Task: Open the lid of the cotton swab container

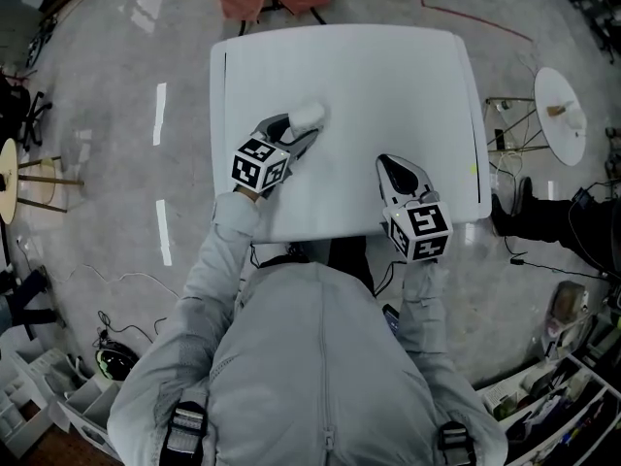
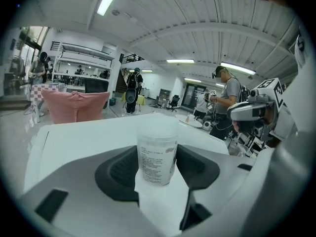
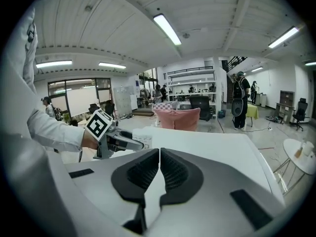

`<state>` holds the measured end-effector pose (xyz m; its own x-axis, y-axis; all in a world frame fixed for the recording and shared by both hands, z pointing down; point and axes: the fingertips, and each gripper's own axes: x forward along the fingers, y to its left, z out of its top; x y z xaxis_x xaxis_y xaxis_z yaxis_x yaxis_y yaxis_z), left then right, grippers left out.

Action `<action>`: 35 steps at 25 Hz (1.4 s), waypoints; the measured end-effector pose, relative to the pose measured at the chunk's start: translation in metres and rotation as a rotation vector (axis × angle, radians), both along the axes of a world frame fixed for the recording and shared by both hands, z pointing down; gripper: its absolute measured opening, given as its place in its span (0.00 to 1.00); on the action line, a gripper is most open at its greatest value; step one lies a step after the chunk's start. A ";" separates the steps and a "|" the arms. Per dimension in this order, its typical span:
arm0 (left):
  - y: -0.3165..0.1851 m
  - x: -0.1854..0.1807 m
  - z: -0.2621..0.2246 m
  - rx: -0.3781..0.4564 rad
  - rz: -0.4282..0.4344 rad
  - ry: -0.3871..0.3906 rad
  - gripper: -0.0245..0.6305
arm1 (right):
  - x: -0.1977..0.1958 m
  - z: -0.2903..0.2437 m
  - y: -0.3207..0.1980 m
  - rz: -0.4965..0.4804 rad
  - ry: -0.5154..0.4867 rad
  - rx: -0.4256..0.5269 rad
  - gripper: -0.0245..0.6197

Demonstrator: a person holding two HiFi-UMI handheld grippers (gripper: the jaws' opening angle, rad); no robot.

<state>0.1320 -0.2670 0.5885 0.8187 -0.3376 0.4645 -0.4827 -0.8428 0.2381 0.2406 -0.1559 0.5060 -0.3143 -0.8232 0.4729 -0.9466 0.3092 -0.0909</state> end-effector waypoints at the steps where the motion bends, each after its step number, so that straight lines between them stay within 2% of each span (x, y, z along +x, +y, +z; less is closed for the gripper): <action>1: 0.003 -0.005 -0.007 0.005 -0.004 0.015 0.41 | -0.005 -0.003 0.002 -0.001 -0.003 0.007 0.09; 8: 0.032 -0.041 -0.054 0.055 -0.016 0.097 0.41 | -0.043 -0.023 0.022 -0.019 -0.013 0.055 0.09; 18: 0.073 -0.088 -0.116 0.187 -0.008 0.120 0.41 | -0.075 -0.065 0.040 -0.005 0.022 0.131 0.09; 23: 0.091 -0.103 -0.146 0.250 -0.004 0.149 0.41 | -0.092 -0.090 0.046 -0.035 0.045 0.185 0.09; 35: 0.136 -0.135 -0.181 0.321 0.021 0.167 0.41 | -0.126 -0.119 0.069 -0.117 0.074 0.259 0.09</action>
<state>-0.0033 -0.1314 0.4076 0.8824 -0.4272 0.1971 -0.4416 -0.8966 0.0333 0.1146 -0.0864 0.3866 -0.3867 -0.8797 0.2767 -0.9043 0.4206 0.0734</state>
